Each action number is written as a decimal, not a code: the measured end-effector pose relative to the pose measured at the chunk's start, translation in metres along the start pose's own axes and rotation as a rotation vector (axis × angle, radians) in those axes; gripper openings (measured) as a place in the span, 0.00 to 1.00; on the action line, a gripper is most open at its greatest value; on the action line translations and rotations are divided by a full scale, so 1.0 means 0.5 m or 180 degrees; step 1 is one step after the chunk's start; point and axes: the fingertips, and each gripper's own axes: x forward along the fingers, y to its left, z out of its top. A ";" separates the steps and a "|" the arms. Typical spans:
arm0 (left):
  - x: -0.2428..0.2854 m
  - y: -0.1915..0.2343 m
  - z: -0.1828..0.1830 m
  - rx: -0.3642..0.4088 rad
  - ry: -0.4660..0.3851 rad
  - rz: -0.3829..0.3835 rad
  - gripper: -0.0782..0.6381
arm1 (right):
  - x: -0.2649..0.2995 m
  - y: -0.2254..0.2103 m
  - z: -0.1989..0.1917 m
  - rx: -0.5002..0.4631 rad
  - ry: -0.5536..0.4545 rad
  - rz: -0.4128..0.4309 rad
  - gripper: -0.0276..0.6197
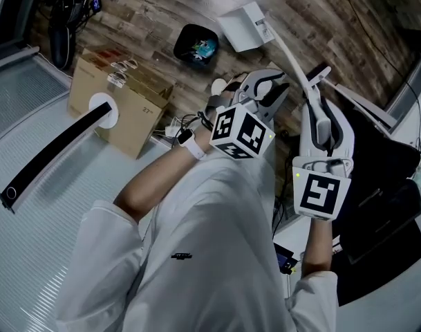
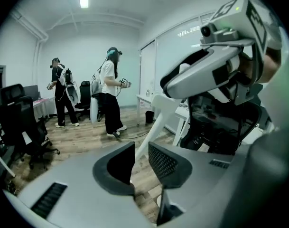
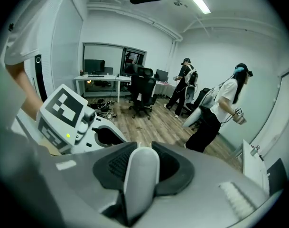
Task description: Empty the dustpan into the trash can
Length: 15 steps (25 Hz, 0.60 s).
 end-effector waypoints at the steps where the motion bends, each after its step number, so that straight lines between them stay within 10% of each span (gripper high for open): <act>1: -0.007 0.008 -0.005 -0.0054 0.0006 0.0039 0.23 | 0.005 -0.004 -0.005 0.0028 0.0013 -0.0017 0.21; 15: -0.125 0.145 -0.084 -0.1018 0.0015 0.0678 0.12 | 0.136 -0.051 -0.090 0.0533 0.0277 -0.0136 0.21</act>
